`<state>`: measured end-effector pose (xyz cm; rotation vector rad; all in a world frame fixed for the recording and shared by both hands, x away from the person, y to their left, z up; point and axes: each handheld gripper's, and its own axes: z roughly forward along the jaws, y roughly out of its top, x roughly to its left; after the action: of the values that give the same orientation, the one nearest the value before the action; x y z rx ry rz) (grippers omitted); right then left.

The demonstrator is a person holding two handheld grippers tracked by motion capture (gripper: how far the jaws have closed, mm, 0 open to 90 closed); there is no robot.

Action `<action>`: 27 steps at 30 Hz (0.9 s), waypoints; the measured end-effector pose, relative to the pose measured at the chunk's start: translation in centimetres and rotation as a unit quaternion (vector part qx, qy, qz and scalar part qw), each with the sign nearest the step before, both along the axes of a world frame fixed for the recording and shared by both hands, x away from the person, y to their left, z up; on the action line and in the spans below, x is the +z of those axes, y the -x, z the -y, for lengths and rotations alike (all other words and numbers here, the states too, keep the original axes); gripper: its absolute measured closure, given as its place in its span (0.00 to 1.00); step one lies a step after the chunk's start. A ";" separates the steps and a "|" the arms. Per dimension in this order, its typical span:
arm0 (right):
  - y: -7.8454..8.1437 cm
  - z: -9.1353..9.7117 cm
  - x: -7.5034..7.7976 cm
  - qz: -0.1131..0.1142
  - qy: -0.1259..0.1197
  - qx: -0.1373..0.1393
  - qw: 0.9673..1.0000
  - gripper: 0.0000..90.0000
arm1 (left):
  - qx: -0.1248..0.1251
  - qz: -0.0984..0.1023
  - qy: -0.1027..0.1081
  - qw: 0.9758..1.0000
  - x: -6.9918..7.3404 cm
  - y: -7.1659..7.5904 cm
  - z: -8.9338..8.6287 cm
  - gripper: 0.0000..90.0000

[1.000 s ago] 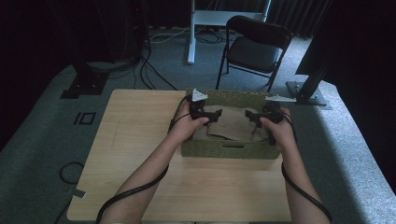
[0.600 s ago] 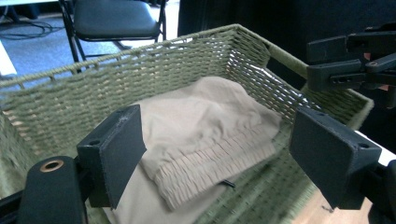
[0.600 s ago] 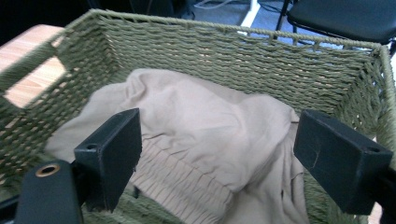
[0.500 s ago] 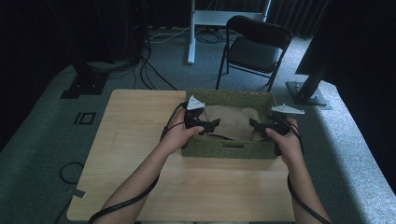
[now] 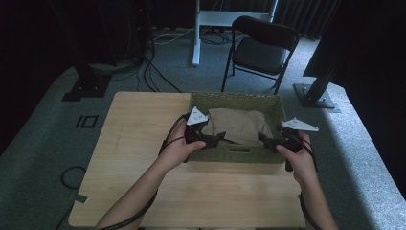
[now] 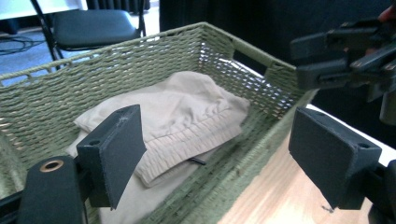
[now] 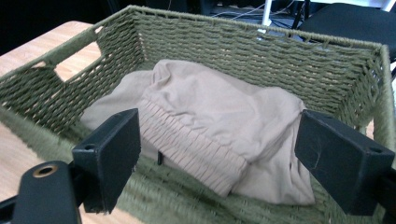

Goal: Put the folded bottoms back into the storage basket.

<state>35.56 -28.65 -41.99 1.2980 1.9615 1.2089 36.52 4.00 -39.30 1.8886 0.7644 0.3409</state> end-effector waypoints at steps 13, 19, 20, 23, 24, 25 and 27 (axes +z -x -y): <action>4.4 -0.3 -2.0 0.002 -0.022 0.026 0.999 0.16 | 0.012 0.022 -0.023 0.999 -2.1 3.4 -2.7 0.21; 5.6 -0.6 -3.3 -0.005 -0.024 0.033 0.999 0.16 | 0.000 0.016 -0.025 1.000 -3.4 4.9 -3.2 0.21; 5.8 -0.6 -3.6 -0.006 -0.020 0.035 0.999 0.16 | 0.000 0.009 -0.022 1.000 -3.9 5.2 -3.4 0.21; 6.3 -0.7 -4.6 -0.017 -0.017 0.042 0.999 0.16 | -0.002 0.002 -0.020 1.000 -4.8 5.6 -3.6 0.21; 6.4 -0.7 -4.8 -0.018 -0.018 0.042 0.999 0.16 | -0.006 -0.003 -0.024 1.000 -5.2 5.8 -3.7 0.21; 6.4 -0.7 -4.8 -0.018 -0.018 0.042 0.999 0.16 | -0.006 -0.003 -0.024 1.000 -5.2 5.8 -3.7 0.21; 6.8 -0.7 -5.6 -0.022 -0.014 0.042 0.999 0.16 | -0.011 -0.014 -0.025 1.000 -6.3 6.2 -3.9 0.21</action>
<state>28.79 -27.93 -47.61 1.2774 2.0563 1.2612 30.28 7.89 -45.64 1.9505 0.7592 0.3236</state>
